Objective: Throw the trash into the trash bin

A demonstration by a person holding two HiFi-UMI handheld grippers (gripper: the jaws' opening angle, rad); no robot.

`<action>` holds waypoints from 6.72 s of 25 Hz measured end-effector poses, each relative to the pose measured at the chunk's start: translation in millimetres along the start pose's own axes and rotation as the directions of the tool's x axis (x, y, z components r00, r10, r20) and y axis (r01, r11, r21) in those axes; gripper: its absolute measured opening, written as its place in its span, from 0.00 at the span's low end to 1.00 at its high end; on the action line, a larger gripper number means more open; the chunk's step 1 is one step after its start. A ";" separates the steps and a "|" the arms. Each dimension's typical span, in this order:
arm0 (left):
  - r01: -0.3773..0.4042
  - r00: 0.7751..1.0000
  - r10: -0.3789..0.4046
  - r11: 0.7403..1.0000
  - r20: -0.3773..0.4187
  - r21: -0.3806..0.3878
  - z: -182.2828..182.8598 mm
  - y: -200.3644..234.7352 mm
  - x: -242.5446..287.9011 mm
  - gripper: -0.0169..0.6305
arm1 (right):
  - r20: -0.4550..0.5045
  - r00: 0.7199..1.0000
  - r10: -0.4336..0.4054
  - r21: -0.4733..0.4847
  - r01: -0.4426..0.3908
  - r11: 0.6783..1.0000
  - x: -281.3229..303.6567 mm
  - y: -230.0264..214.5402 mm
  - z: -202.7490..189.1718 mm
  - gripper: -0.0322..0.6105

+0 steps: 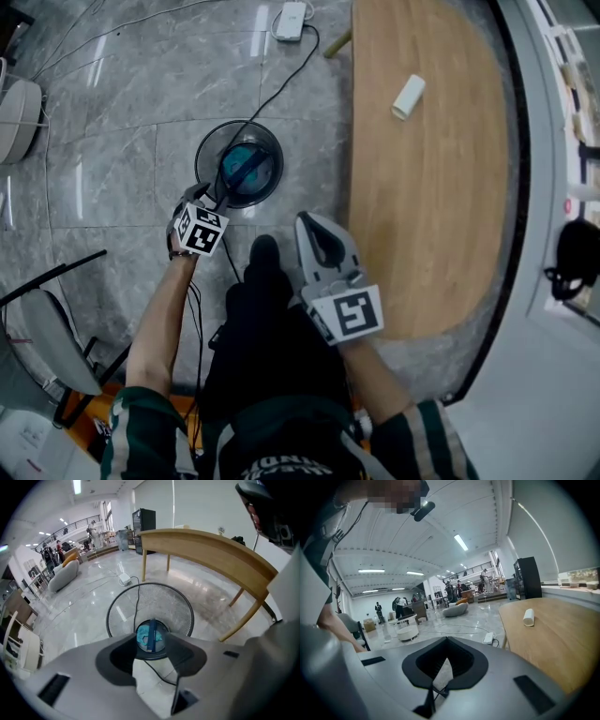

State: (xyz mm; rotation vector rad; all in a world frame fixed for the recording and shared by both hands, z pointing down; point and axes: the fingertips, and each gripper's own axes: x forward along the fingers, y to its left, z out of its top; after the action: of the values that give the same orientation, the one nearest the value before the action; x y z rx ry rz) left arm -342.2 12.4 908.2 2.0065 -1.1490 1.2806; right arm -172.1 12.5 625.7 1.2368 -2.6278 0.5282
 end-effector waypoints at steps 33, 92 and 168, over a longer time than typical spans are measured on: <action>0.137 0.916 -0.185 0.978 0.357 0.154 318.3 -138.4 -212.1 0.03 | 0.056 0.948 -0.313 0.033 0.312 0.950 -186.6 -65.0 199.5 0.05; 0.236 0.916 -0.213 0.971 0.341 -0.027 422.2 -137.9 -120.8 0.25 | -0.010 0.910 -0.414 0.193 0.408 0.892 -151.1 -154.8 187.0 0.05; 0.176 0.834 -0.267 0.958 0.483 0.226 382.0 -165.2 -386.5 0.03 | 0.145 0.884 -0.444 0.052 0.441 0.896 -244.9 -52.4 300.5 0.05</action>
State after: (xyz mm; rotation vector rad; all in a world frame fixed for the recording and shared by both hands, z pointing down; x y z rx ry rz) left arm -96.0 -40.8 399.1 2.6244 -0.9993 0.7668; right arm 17.9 35.9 284.6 1.8803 -2.3323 0.3846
